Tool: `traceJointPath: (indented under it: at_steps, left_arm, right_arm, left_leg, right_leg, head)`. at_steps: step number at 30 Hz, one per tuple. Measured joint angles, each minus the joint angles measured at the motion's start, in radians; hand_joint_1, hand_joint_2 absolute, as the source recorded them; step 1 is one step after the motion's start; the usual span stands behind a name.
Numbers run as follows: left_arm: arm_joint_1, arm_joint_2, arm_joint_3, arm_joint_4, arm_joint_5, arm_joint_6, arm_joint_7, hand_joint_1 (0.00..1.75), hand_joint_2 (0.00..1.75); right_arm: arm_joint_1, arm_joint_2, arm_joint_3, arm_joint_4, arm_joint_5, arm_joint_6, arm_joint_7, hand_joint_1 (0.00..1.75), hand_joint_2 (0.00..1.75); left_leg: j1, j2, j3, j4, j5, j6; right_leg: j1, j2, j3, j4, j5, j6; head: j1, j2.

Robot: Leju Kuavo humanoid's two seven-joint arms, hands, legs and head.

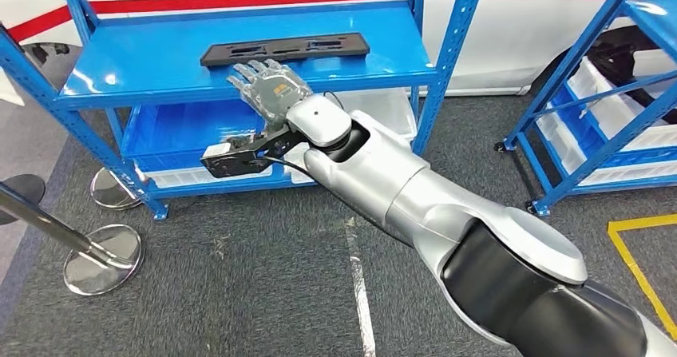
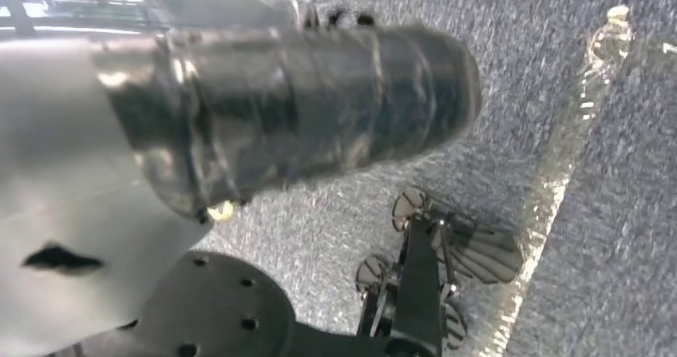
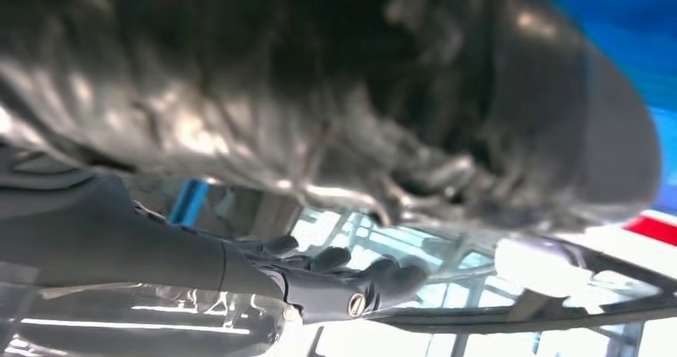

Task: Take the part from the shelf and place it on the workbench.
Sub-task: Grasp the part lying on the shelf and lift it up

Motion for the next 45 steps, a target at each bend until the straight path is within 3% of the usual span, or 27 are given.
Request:
traceJointPath:
  at_steps: [2,3,5,7,8,9,10,12,15,17,19,21,22,23,24,26,27,30,33,36,37,38,39,41,42,43,45]
  left_arm:
    - [0.003,-0.001,0.000,0.000,0.000,-0.001,-0.002,0.00,0.00]
    - [0.004,-0.001,0.000,0.000,0.000,-0.002,-0.002,0.00,0.00]
    - [0.004,-0.001,0.000,0.000,0.000,-0.003,-0.003,0.00,0.00]
    - [0.003,-0.001,0.000,0.000,-0.001,-0.005,-0.003,0.00,0.00]
    - [0.003,-0.001,0.000,0.000,-0.001,-0.005,-0.003,0.00,0.00]
    - [0.003,-0.001,0.000,0.000,-0.001,-0.006,-0.003,0.00,0.00]
    - [0.003,-0.002,0.000,0.000,0.000,-0.006,-0.003,0.00,0.00]
    - [0.001,-0.003,0.000,0.000,0.000,-0.007,-0.002,0.00,0.00]
    - [-0.001,-0.003,0.000,0.000,0.000,-0.008,-0.002,0.00,0.00]
    - [0.002,-0.002,0.000,0.000,-0.001,-0.008,-0.001,0.00,0.00]
    - [0.003,-0.001,0.000,0.000,-0.002,-0.009,-0.001,0.00,0.00]
    - [0.002,-0.002,0.000,0.000,-0.003,-0.011,-0.001,0.00,0.00]
    - [0.001,-0.002,0.000,0.000,-0.003,-0.012,-0.001,0.00,0.00]
    - [0.002,-0.002,0.000,0.000,-0.003,-0.012,-0.001,0.00,0.00]
    - [0.002,-0.002,0.000,0.000,-0.004,-0.012,-0.001,0.00,0.00]
    - [0.004,-0.001,0.000,0.000,-0.006,-0.012,-0.002,0.00,0.00]
    - [0.003,-0.001,0.000,0.000,-0.007,-0.013,-0.002,0.00,0.00]
    - [-0.002,-0.001,0.000,0.000,-0.010,-0.015,-0.005,0.00,0.00]
    - [0.001,-0.003,0.000,0.000,-0.011,-0.017,-0.007,0.00,0.00]
    - [0.001,-0.003,0.000,0.000,-0.012,-0.017,-0.008,0.00,0.00]
    - [0.001,-0.003,0.000,0.000,-0.012,-0.017,-0.008,0.00,0.00]
    - [0.001,-0.003,0.000,0.000,-0.012,-0.017,-0.009,0.00,0.00]
    - [0.002,-0.003,0.000,0.000,-0.012,-0.017,-0.009,0.00,0.00]
    - [0.004,-0.004,0.000,0.000,-0.012,-0.018,-0.009,0.00,0.00]
    - [0.004,-0.004,0.000,0.000,-0.012,-0.018,-0.009,0.00,0.00]
    - [0.004,-0.004,0.000,0.000,-0.012,-0.018,-0.009,0.00,0.00]
    - [0.002,-0.004,0.000,0.000,-0.012,-0.018,-0.009,0.00,0.00]
  right_arm:
    - [-0.001,0.000,0.000,0.001,-0.003,0.001,-0.001,0.00,0.00]
    - [-0.003,0.000,0.000,0.001,-0.005,0.002,-0.001,0.00,0.00]
    - [-0.004,0.000,0.000,0.003,-0.007,0.011,-0.002,0.00,0.00]
    - [0.001,0.000,0.000,0.005,-0.005,0.021,-0.007,0.00,0.00]
    - [0.002,-0.001,0.000,0.006,-0.002,0.024,-0.010,0.00,0.00]
    - [0.002,-0.001,0.000,0.006,0.001,0.026,-0.013,0.00,0.00]
    - [0.001,-0.001,0.000,0.006,0.004,0.027,-0.014,0.00,0.00]
    - [-0.001,0.000,0.000,0.007,0.010,0.029,-0.016,0.00,0.00]
    - [-0.002,0.000,0.000,0.008,0.020,0.029,-0.019,0.00,0.00]
    - [-0.001,0.001,0.000,0.008,0.027,0.027,-0.019,0.00,0.00]
    - [-0.001,0.002,0.000,0.008,0.028,0.024,-0.019,0.00,0.00]
    - [0.001,0.002,0.000,0.009,0.027,0.023,-0.019,0.00,0.00]
    - [0.004,0.001,0.000,0.009,0.026,0.023,-0.019,0.00,0.00]
    - [0.007,0.001,0.000,0.009,0.026,0.023,-0.020,0.00,0.00]
    - [0.009,0.001,0.000,0.009,0.026,0.022,-0.020,0.00,0.00]
    - [0.008,0.001,0.000,0.010,0.026,0.021,-0.020,0.00,0.00]
    - [0.007,0.001,0.000,0.010,0.026,0.020,-0.020,0.00,0.00]
    - [0.004,0.000,0.000,0.011,0.027,0.019,-0.020,0.00,0.00]
    - [0.002,-0.001,0.000,0.011,0.032,0.018,-0.020,0.00,0.00]
    - [0.004,-0.003,0.000,0.011,0.037,0.018,-0.020,0.00,0.00]
    - [0.008,-0.004,0.000,0.012,0.038,0.018,-0.020,0.00,0.00]
    - [0.011,-0.005,0.000,0.013,0.038,0.018,-0.020,0.00,0.00]
    - [0.012,-0.006,0.000,0.013,0.038,0.018,-0.020,0.00,0.00]
    - [0.012,-0.007,0.000,0.013,0.038,0.018,-0.020,0.00,0.00]
    - [0.012,-0.008,0.000,0.013,0.038,0.017,-0.020,0.00,0.00]
    - [0.011,-0.009,0.000,0.013,0.038,0.017,-0.020,0.00,0.00]
    - [0.012,-0.011,0.000,0.014,0.040,0.017,-0.021,0.00,0.00]
  left_leg:
    - [0.006,0.001,0.010,-0.009,-0.002,0.010]
    - [0.009,0.002,0.017,-0.014,-0.003,0.015]
    - [0.008,0.003,0.025,-0.015,-0.010,0.022]
    - [0.008,-0.003,0.031,-0.012,-0.018,0.024]
    - [0.009,-0.008,0.035,-0.010,-0.023,0.022]
    - [0.010,-0.015,0.040,-0.008,-0.029,0.020]
    - [0.011,-0.022,0.045,-0.005,-0.035,0.017]
    - [0.012,-0.034,0.048,0.000,-0.044,0.008]
    - [0.016,-0.049,0.047,-0.006,-0.046,-0.011]
    - [0.016,-0.036,0.031,0.023,-0.054,-0.023]
    - [0.012,-0.011,-0.023,0.122,-0.090,-0.029]
    - [0.011,-0.003,-0.094,0.239,-0.131,-0.030]
    - [0.011,-0.002,-0.120,0.272,-0.133,-0.030]
    - [0.010,-0.001,-0.129,0.272,-0.115,-0.028]
    - [0.010,-0.001,-0.117,0.231,-0.078,-0.026]
    - [0.007,0.001,-0.057,0.093,0.003,-0.017]
    - [0.004,0.001,-0.029,0.034,0.023,-0.011]
    - [-0.003,0.000,-0.006,-0.012,0.017,0.001]
    - [0.008,0.002,0.012,-0.024,0.012,0.013]
    - [0.011,0.003,0.026,-0.025,0.002,0.023]
    - [0.011,0.002,0.028,-0.024,-0.003,0.022]
    - [0.011,0.001,0.032,-0.021,-0.008,0.021]
    - [0.012,0.000,0.037,-0.018,-0.015,0.019]
    - [0.015,-0.001,0.048,-0.010,-0.031,0.012]
    - [0.013,-0.002,0.050,-0.004,-0.039,0.007]
    - [0.012,-0.002,0.050,0.000,-0.045,0.001]
    - [0.009,-0.003,0.047,0.003,-0.050,-0.009]
  right_leg:
    - [0.001,-0.003,-0.009,0.024,-0.016,0.011]
    - [0.000,-0.004,-0.029,0.065,-0.035,0.016]
    - [-0.006,-0.005,-0.101,0.192,-0.080,0.023]
    - [-0.012,-0.006,-0.162,0.276,-0.086,0.027]
    - [-0.015,-0.006,-0.168,0.265,-0.063,0.028]
    - [-0.018,-0.003,-0.154,0.218,-0.023,0.028]
    - [-0.021,0.005,-0.128,0.151,0.016,0.027]
    - [-0.022,0.028,-0.078,0.045,0.055,0.024]
    - [-0.017,0.029,-0.057,0.010,0.045,0.014]
    - [-0.020,0.021,-0.044,0.000,0.043,0.001]
    - [-0.023,0.013,-0.026,-0.011,0.039,-0.011]
    - [-0.018,0.009,-0.014,-0.012,0.031,-0.019]
    - [-0.016,0.008,-0.010,-0.012,0.027,-0.021]
    - [-0.014,0.008,-0.004,-0.011,0.022,-0.022]
    - [-0.012,0.008,0.002,-0.011,0.017,-0.022]
    - [-0.008,0.008,0.017,-0.009,0.004,-0.019]
    - [-0.006,0.008,0.021,-0.008,-0.002,-0.016]
    - [-0.003,0.006,0.023,-0.009,-0.012,-0.003]
    - [-0.002,0.001,0.011,0.029,-0.042,0.012]
    - [-0.009,-0.004,-0.094,0.222,-0.113,0.023]
    - [-0.012,-0.004,-0.131,0.275,-0.121,0.025]
    - [-0.014,-0.004,-0.154,0.293,-0.109,0.027]
    - [-0.016,-0.005,-0.157,0.271,-0.078,0.027]
    - [-0.020,-0.005,-0.115,0.145,0.009,0.027]
    - [-0.020,-0.005,-0.090,0.085,0.036,0.027]
    - [-0.019,-0.004,-0.074,0.048,0.046,0.023]
    - [-0.015,-0.001,-0.065,0.029,0.038,0.013]
  head:
    - [0.004,0.000]
    - [0.005,0.000]
    - [0.009,0.000]
    - [0.009,0.000]
    - [0.010,0.000]
    - [0.010,0.000]
    - [0.010,0.000]
    - [0.009,0.000]
    - [0.010,0.000]
    - [0.010,0.000]
    - [0.001,0.000]
    - [-0.004,0.000]
    - [-0.005,0.000]
    - [-0.005,0.000]
    - [-0.005,0.000]
    - [-0.004,0.000]
    - [-0.005,0.000]
    - [-0.004,0.000]
    - [-0.001,0.000]
    - [0.004,0.000]
    - [0.004,0.000]
    - [0.005,0.000]
    - [0.005,0.000]
    - [0.005,0.000]
    - [0.005,0.000]
    - [0.005,0.000]
    - [0.005,0.000]
